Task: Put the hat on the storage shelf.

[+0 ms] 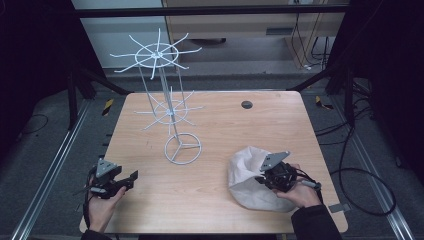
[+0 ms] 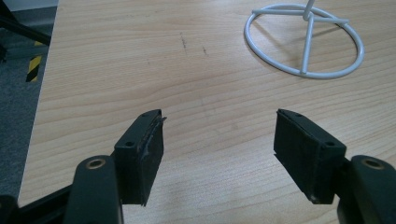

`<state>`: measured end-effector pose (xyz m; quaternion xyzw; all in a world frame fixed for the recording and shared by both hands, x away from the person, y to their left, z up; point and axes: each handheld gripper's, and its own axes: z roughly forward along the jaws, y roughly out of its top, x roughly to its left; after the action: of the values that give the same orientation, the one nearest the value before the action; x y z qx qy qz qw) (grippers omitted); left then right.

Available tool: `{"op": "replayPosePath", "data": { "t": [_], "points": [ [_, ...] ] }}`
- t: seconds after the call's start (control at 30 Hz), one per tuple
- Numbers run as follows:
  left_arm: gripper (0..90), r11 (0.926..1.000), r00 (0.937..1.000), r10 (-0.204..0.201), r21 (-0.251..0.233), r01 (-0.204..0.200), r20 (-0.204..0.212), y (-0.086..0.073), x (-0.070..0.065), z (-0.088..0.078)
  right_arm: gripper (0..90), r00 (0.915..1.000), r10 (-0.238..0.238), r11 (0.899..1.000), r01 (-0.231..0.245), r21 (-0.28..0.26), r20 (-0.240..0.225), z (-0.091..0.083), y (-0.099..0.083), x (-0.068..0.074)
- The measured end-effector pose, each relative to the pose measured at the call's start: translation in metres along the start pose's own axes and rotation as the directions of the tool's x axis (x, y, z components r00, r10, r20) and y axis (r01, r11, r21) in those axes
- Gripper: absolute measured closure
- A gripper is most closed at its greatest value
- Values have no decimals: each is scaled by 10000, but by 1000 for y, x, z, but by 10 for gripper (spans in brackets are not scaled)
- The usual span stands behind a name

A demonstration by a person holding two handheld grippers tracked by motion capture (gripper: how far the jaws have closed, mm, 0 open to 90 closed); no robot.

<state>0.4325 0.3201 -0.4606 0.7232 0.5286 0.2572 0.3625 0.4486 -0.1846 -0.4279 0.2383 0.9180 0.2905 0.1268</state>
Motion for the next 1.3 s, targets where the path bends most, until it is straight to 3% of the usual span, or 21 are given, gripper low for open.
{"op": "replayPosePath", "data": {
  "t": [0.43,0.7,1.03,1.3],
  "points": [
    [336,9999,10000,-15,-103,14,-57,0,0,-1,879,9995,288,9985,-282,-464,114,-12,-1,-3],
    [336,9999,10000,28,-137,-29,-45,1,-1,-1,881,9977,658,9912,-633,-1163,181,-26,-4,-8],
    [335,9998,10000,-12,-178,11,-44,1,-1,-1,882,9924,1200,9677,-1110,-2262,261,-42,-7,-13],
    [334,9997,10000,-18,-242,17,-49,1,-2,-2,882,9845,1696,9333,-1461,-3281,439,-52,-8,-14]
  ]
}}
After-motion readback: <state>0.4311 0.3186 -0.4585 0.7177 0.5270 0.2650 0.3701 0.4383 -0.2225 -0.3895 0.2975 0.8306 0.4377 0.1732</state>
